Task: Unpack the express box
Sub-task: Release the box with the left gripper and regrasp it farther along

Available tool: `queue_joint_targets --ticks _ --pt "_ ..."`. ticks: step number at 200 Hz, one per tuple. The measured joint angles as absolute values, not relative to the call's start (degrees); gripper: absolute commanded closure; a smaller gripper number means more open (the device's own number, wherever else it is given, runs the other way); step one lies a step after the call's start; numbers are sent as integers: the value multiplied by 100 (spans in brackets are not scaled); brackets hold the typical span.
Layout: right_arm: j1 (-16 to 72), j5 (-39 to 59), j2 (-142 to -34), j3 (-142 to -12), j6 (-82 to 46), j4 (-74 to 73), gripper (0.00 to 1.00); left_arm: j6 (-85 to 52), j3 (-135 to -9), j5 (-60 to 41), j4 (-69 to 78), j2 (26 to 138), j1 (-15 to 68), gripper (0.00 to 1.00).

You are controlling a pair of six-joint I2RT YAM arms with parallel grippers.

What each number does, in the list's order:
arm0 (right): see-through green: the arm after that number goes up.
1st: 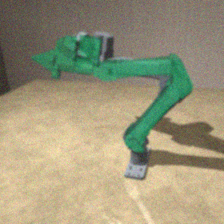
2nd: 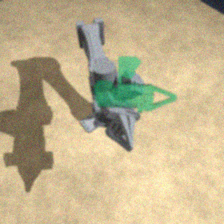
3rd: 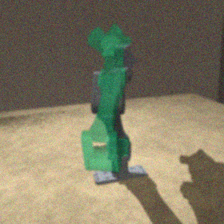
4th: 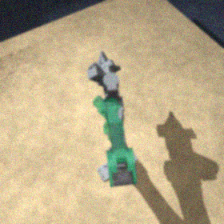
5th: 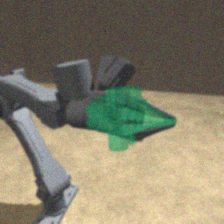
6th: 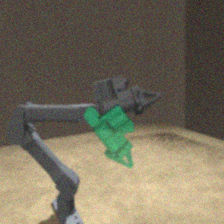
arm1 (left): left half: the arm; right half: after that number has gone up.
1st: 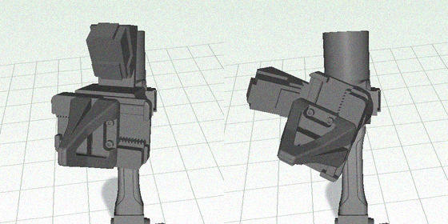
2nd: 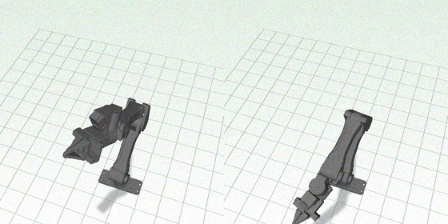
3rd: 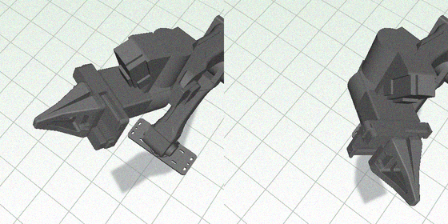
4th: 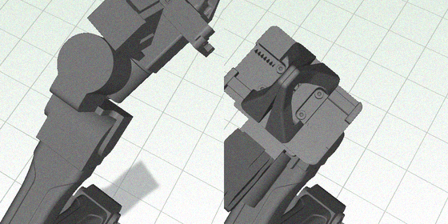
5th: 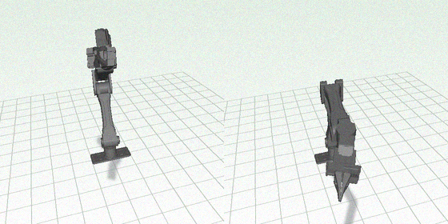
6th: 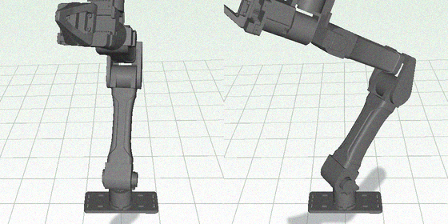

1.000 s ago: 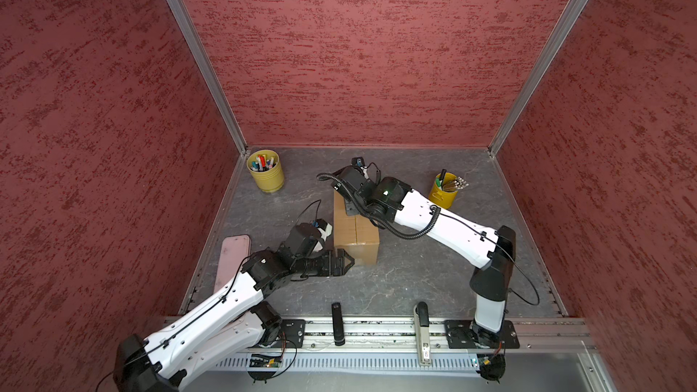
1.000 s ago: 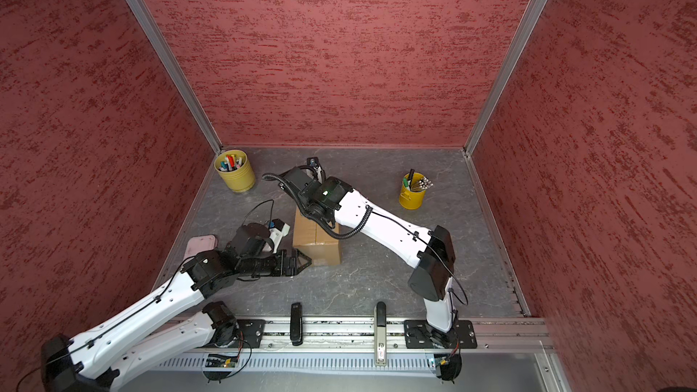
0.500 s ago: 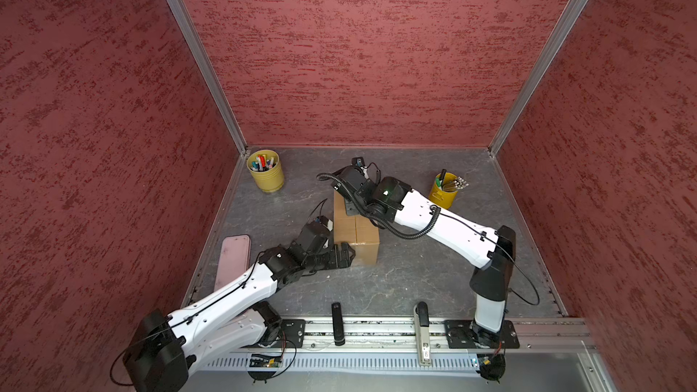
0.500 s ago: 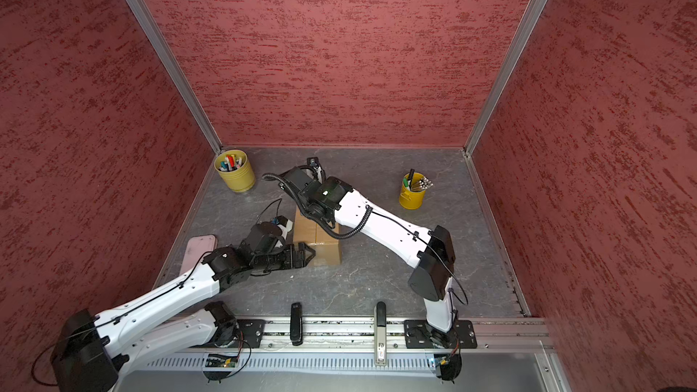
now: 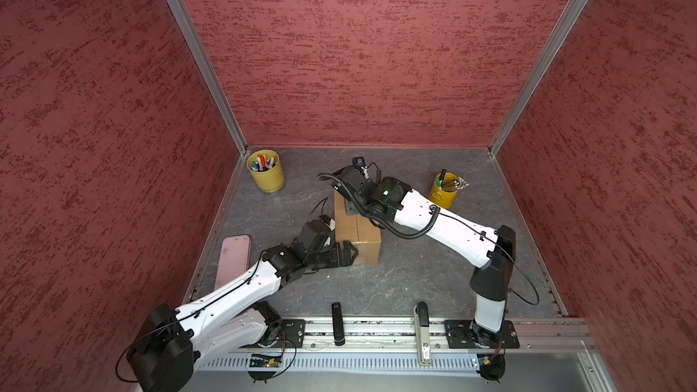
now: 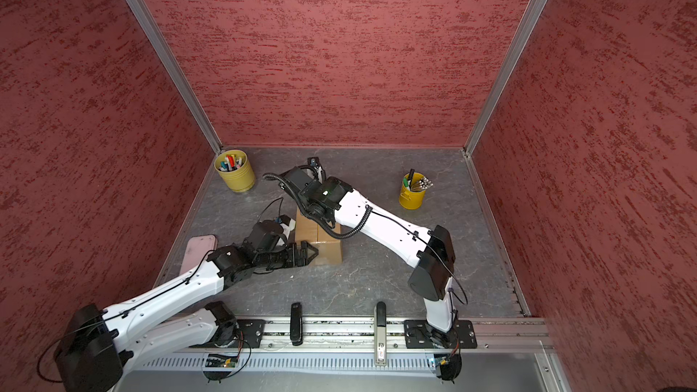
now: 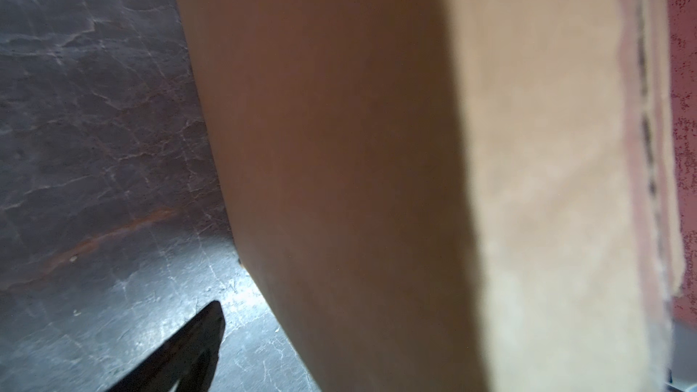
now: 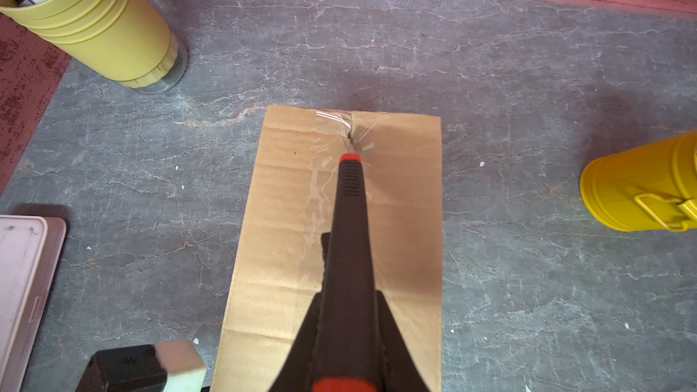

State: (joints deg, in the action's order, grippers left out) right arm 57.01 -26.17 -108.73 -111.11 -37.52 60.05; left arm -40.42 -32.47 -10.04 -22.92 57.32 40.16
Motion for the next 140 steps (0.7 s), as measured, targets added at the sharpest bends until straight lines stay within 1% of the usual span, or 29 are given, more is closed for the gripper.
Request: queue_joint_targets --ticks 140 --pt "5688 -2620 -10757 -10825 -3874 5841 100 -4018 -3240 -1219 -1975 5968 3887 0"
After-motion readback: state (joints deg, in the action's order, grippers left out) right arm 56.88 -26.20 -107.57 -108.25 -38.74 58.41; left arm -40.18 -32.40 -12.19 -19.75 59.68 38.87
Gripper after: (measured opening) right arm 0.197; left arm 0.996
